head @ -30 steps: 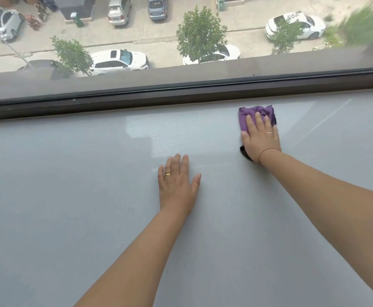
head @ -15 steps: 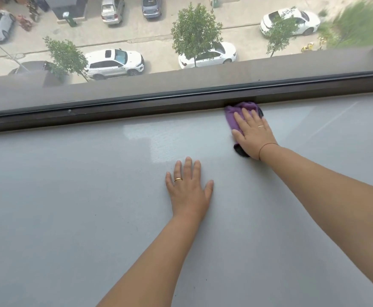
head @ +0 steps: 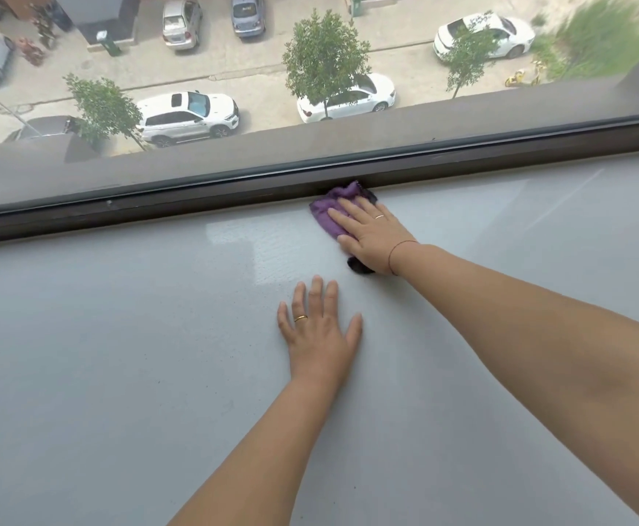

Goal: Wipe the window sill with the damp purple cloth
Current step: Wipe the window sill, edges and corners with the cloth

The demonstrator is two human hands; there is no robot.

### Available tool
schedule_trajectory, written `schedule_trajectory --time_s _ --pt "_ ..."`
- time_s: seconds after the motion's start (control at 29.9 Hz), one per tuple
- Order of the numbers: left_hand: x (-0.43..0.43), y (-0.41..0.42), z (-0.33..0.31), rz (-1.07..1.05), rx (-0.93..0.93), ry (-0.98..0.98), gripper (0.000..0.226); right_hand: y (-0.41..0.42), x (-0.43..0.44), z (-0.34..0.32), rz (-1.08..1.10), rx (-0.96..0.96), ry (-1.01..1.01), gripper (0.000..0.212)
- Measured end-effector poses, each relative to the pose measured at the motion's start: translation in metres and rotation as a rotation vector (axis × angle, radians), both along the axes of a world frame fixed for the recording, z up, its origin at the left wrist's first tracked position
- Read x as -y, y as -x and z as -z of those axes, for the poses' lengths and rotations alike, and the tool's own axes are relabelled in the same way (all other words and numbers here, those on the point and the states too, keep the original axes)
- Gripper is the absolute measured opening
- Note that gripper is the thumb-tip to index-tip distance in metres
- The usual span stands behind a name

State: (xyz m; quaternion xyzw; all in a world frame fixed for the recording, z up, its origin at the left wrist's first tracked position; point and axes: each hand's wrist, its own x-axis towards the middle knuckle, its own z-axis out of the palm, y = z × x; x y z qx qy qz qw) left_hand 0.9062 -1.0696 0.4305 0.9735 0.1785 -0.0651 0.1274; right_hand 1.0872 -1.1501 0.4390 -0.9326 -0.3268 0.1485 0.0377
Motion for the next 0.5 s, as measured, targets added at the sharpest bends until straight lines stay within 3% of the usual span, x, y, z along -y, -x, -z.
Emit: schedule_trajectory --time_s 0.2,0.3,0.5 --pt "0.0 0.0 0.003 0.033 -0.039 -0.023 0.067 -0.031 0.132 -0.002 0.531 0.041 0.031 0.055" --pt "0.004 -0.003 0.002 0.002 -0.083 -0.039 0.067 -0.025 0.115 -0.004 0.728 0.01 0.022 0.057" --pt "0.053 -0.019 -0.009 0.134 -0.039 -0.035 0.068 0.018 0.038 0.004 0.117 -0.023 -0.015 0.054"
